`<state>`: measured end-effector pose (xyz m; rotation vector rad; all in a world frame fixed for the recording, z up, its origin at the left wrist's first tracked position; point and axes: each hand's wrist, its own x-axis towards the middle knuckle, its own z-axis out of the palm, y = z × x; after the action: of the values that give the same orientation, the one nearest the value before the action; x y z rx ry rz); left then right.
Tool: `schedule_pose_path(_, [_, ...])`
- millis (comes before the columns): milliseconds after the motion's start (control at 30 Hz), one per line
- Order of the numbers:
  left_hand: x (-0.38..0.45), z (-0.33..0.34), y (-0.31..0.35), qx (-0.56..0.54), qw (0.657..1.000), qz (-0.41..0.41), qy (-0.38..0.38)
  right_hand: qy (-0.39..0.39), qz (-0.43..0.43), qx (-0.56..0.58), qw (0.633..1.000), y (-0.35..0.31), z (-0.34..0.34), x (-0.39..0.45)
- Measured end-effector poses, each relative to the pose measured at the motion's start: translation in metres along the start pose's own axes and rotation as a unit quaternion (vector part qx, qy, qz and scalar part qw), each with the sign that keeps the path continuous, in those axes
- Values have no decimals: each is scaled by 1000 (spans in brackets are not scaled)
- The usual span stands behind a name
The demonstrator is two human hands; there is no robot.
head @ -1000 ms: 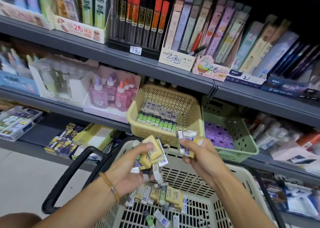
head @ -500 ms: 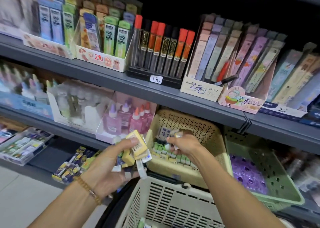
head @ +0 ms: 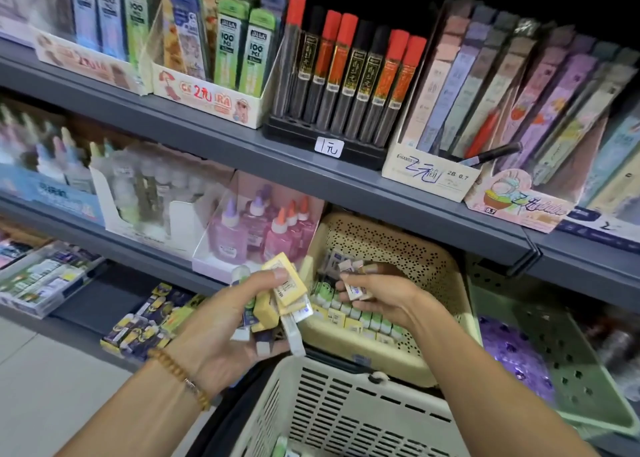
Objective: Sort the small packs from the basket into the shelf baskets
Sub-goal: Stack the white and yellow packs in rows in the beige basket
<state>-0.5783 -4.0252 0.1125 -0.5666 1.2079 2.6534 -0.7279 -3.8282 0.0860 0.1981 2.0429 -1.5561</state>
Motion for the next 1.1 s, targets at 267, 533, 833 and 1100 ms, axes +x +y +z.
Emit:
schedule_pose_path(267, [3, 8, 5, 33, 999, 11, 34, 81, -1, 65, 995, 5, -28, -13])
schedule_pose_path(533, [-4, 23, 19, 93, 994, 52, 31, 193, -29, -31, 980, 12, -46, -4])
schedule_pose_path(833, [-6, 34, 21, 69, 993, 96, -4, 221, -1, -158, 962, -7, -41, 9])
schedule_pose_path(1100, [24, 29, 21, 236, 965, 111, 10, 228, 2, -217, 949, 4, -50, 22])
